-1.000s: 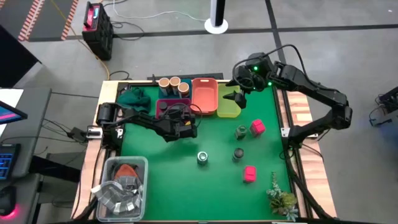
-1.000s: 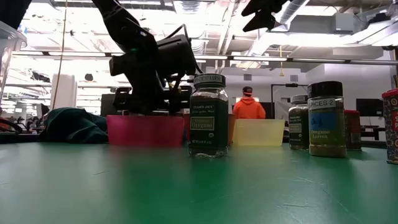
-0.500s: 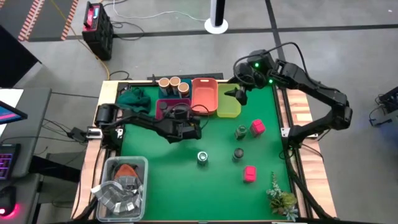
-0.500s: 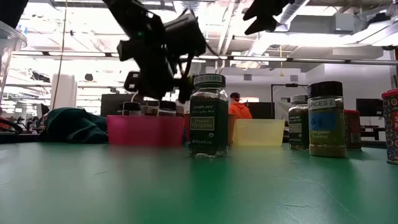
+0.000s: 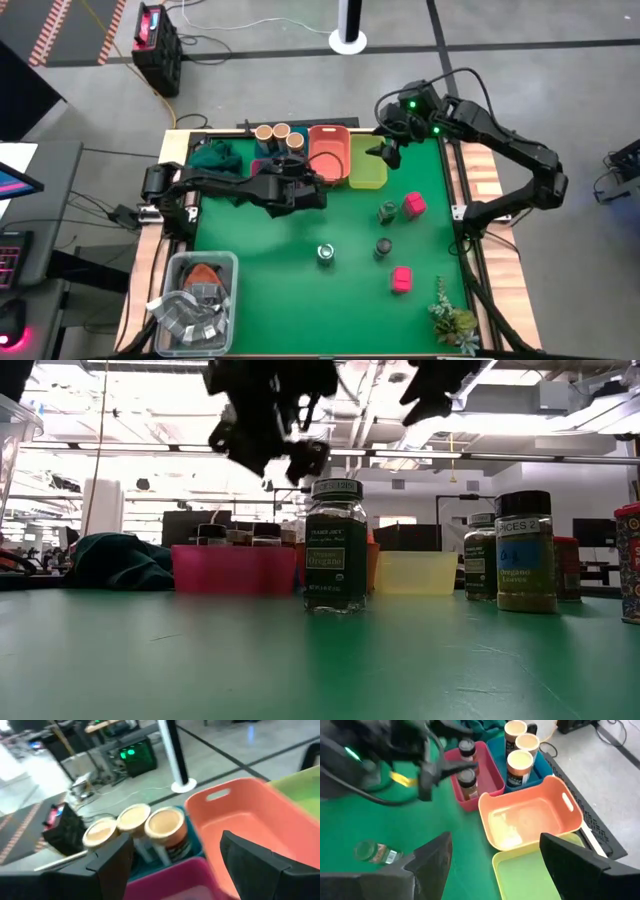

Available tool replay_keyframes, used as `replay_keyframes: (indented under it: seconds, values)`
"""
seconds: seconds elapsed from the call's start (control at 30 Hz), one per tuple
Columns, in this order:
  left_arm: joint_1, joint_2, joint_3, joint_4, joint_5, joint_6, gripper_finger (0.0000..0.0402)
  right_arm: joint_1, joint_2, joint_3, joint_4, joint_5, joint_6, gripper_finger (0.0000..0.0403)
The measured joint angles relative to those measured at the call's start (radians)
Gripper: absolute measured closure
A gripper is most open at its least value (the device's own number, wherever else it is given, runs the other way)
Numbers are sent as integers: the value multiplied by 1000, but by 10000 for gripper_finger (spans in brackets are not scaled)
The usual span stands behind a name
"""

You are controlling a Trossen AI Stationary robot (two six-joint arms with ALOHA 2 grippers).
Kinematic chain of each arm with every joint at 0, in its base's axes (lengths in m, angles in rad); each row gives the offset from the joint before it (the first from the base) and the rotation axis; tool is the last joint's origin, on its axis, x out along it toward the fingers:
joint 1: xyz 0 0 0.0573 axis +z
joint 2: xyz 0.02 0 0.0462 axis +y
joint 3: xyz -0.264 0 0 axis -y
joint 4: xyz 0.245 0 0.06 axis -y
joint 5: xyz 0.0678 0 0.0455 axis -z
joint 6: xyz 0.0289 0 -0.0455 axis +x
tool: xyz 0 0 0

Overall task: Sort spices by type
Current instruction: Put the top green seasoning bottle into the orange bin

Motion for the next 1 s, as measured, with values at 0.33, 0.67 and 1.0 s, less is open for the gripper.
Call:
replay_keyframes:
  seconds: [0.33, 0.67, 1.0]
  values:
    - [39, -85, 120, -7, 489, 219, 118, -5, -158, -335, 153, 0, 77, 78]
    - [37, -115, 120, 138, 1054, 358, 118, 131, -361, -460, 60, 5, 108, 78]
    - [27, -113, 120, 326, 1332, 335, 118, 360, -364, -507, 8, 44, 170, 79]
